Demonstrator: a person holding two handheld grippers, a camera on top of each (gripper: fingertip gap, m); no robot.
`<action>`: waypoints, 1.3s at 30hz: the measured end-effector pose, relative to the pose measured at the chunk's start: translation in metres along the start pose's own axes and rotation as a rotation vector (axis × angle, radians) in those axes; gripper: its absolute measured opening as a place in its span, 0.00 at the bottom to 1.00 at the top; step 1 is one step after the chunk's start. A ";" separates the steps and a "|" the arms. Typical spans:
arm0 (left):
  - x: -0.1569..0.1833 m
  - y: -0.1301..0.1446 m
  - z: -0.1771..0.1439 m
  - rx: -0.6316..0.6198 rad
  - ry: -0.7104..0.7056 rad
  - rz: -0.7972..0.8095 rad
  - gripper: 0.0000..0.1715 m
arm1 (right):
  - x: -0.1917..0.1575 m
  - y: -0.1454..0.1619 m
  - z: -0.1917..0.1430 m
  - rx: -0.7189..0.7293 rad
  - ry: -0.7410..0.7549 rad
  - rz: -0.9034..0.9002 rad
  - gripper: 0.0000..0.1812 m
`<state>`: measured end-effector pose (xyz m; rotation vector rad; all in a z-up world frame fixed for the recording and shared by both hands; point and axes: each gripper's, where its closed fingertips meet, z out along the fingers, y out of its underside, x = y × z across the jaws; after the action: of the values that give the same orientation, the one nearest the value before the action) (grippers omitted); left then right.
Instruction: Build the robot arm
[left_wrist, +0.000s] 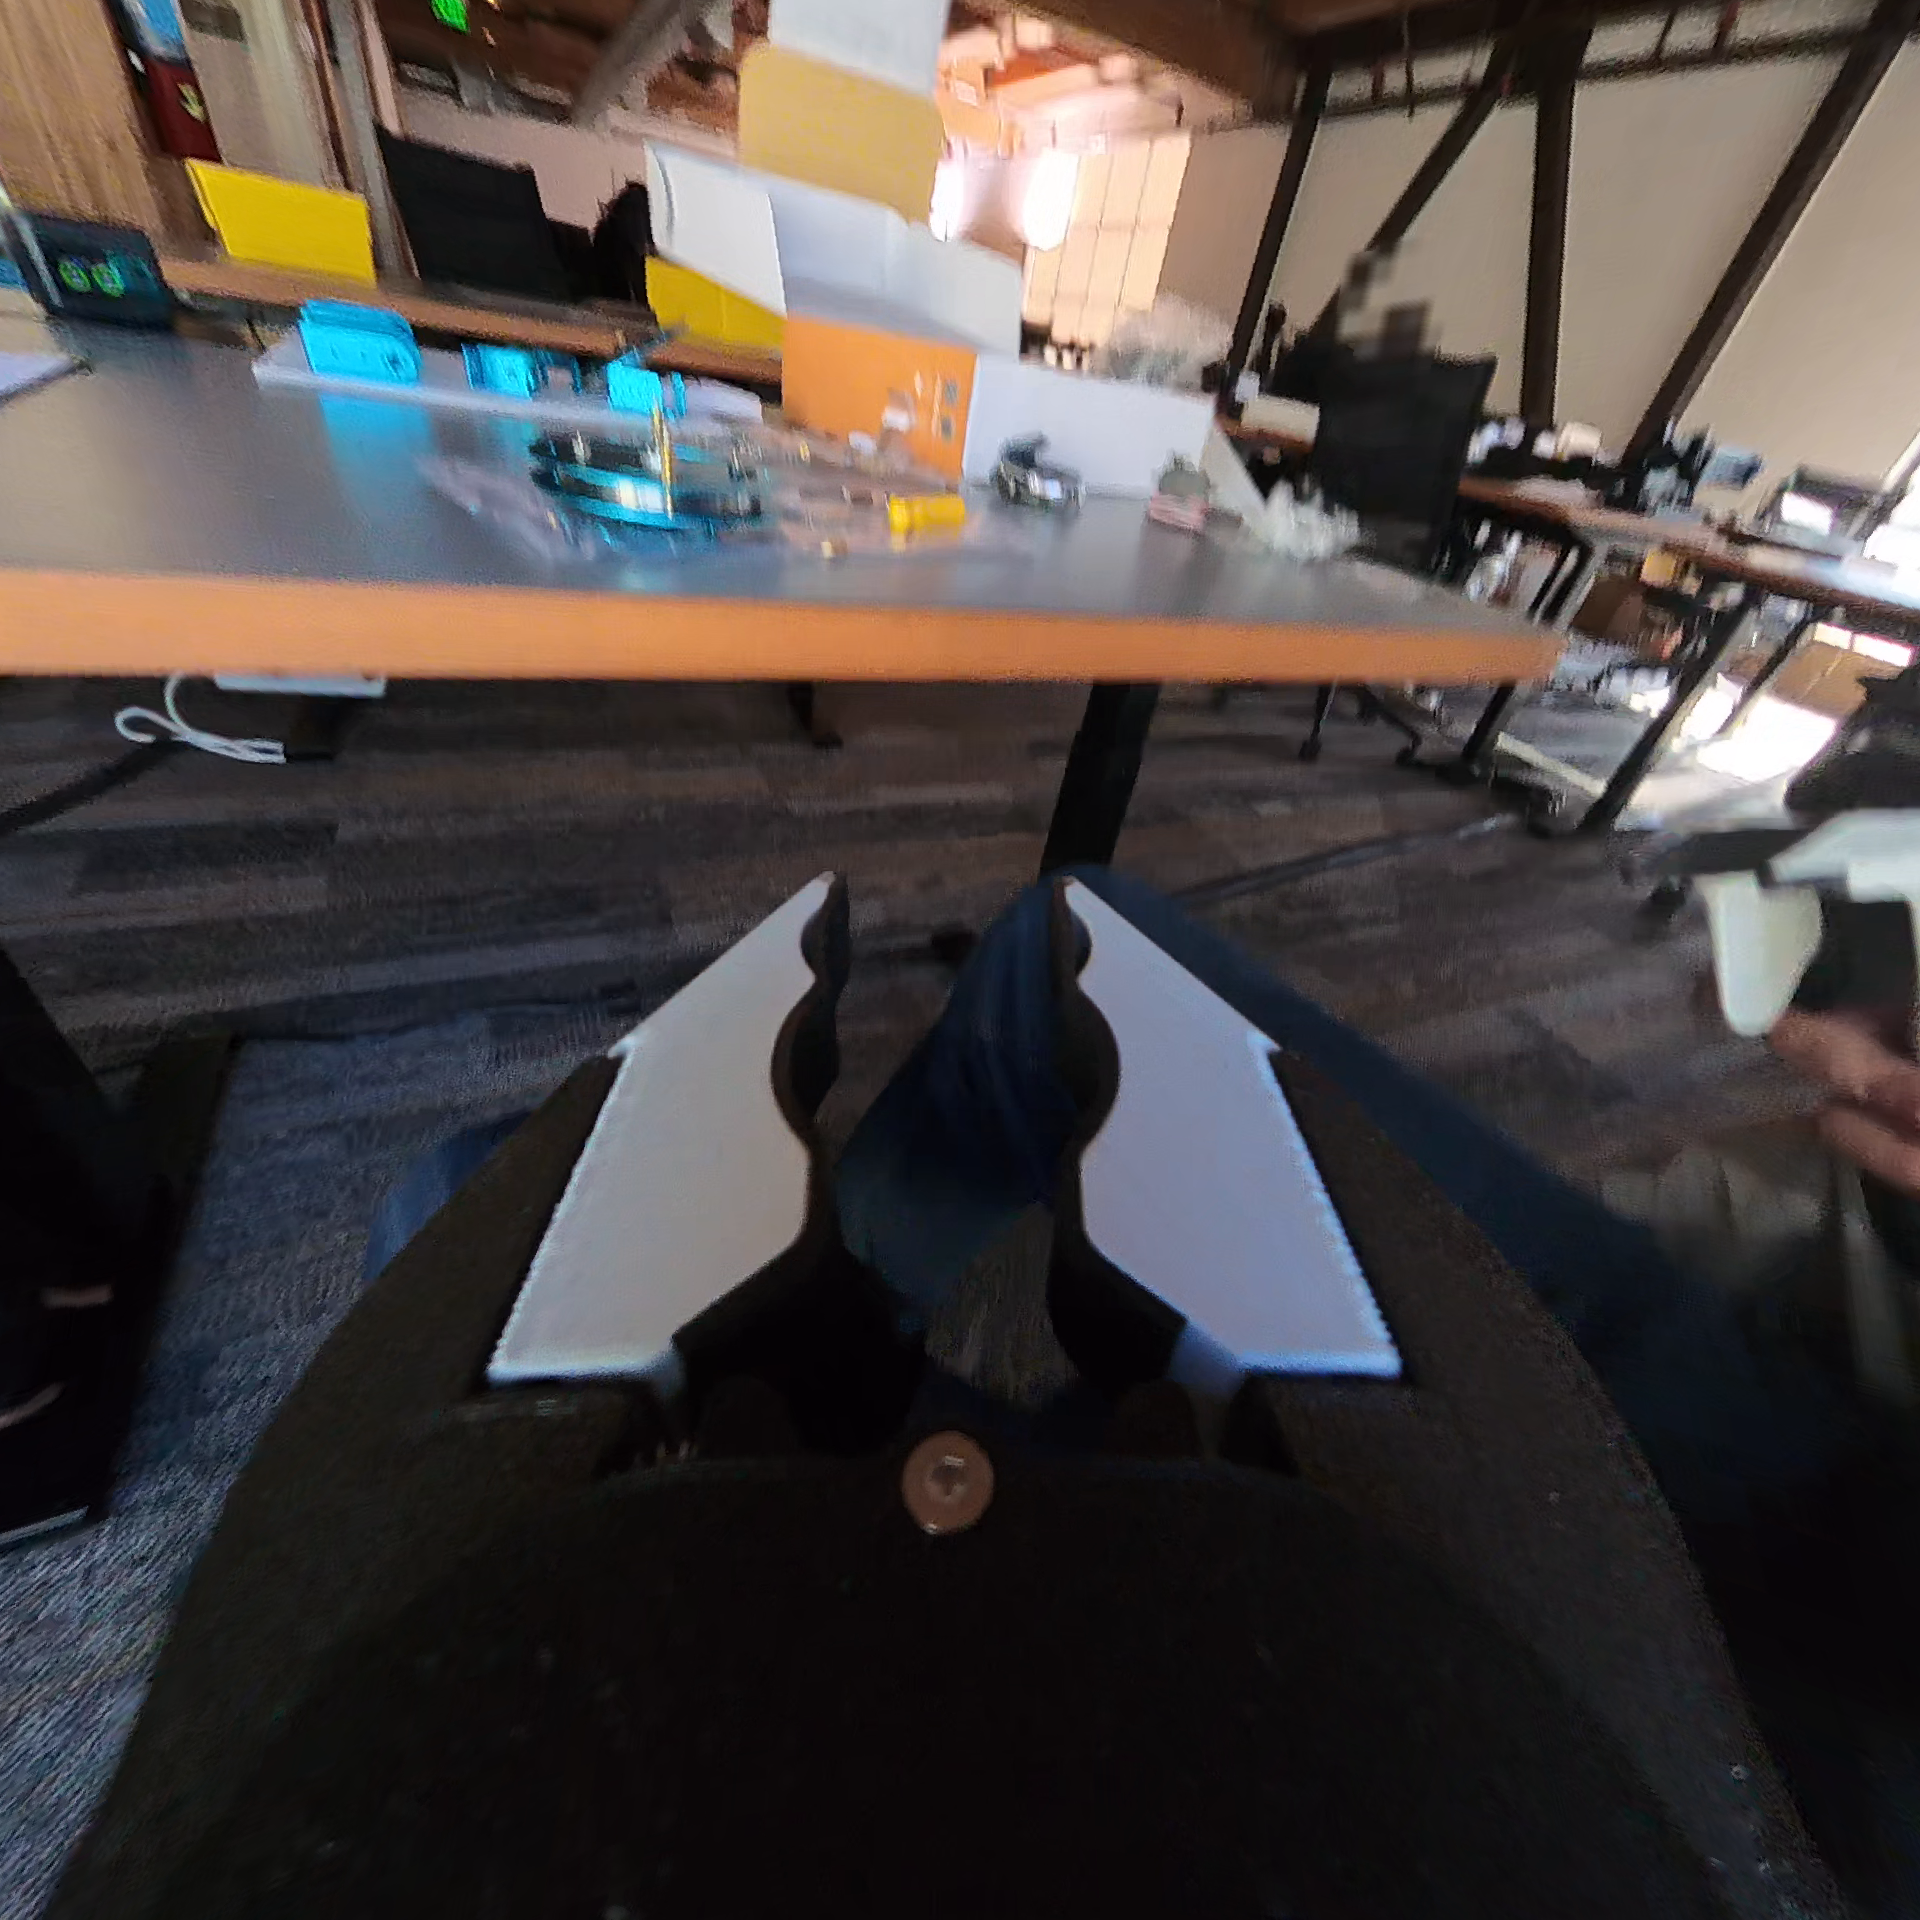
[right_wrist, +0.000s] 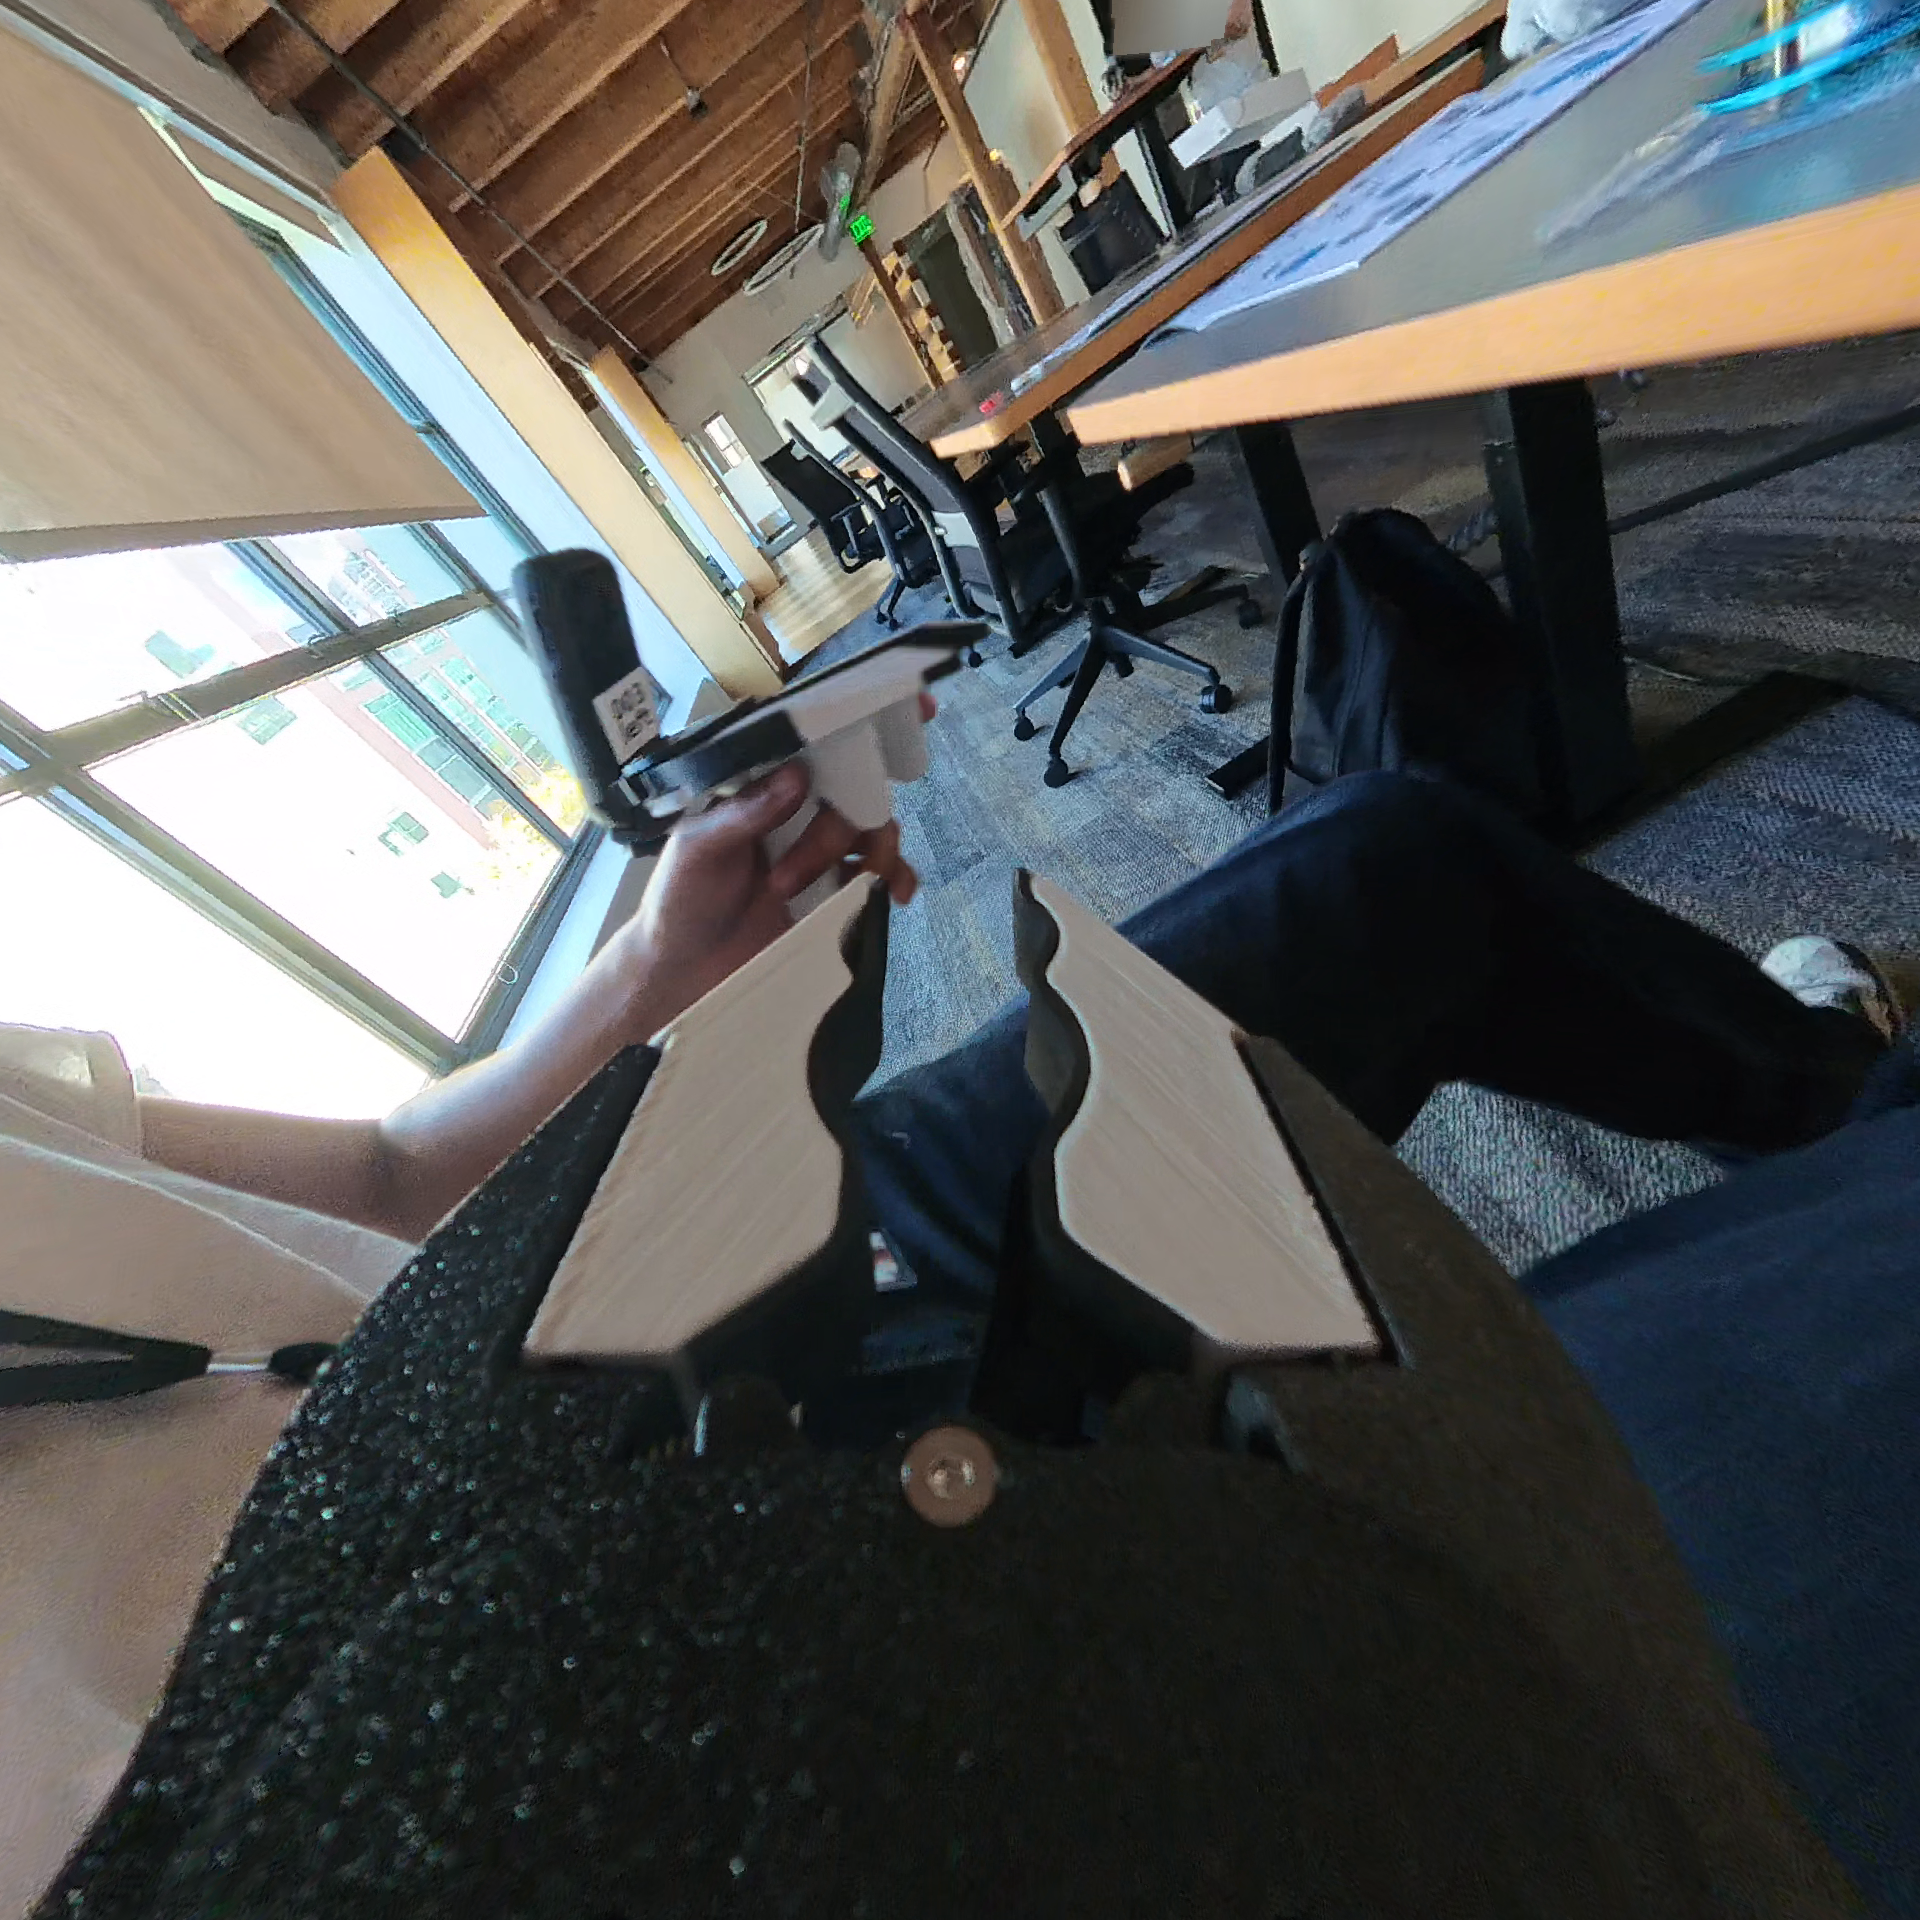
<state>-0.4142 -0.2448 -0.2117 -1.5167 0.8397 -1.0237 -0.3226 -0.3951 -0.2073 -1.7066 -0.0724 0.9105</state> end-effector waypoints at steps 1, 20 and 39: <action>-0.004 -0.012 0.018 0.032 0.005 -0.014 0.22 | 0.000 -0.008 0.003 0.003 -0.006 -0.016 0.12; -0.090 -0.050 0.239 0.105 -0.164 0.000 0.17 | 0.234 -0.243 0.192 -0.639 -0.232 -0.647 0.18; -0.121 -0.073 0.244 0.000 -0.011 -0.004 0.14 | 0.256 -0.181 0.236 -0.919 -0.409 -0.694 0.14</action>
<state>-0.2357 -0.0292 -0.1753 -1.5228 0.8297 -1.0175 -0.2132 -0.0180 -0.2021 -2.0334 -1.4488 0.6967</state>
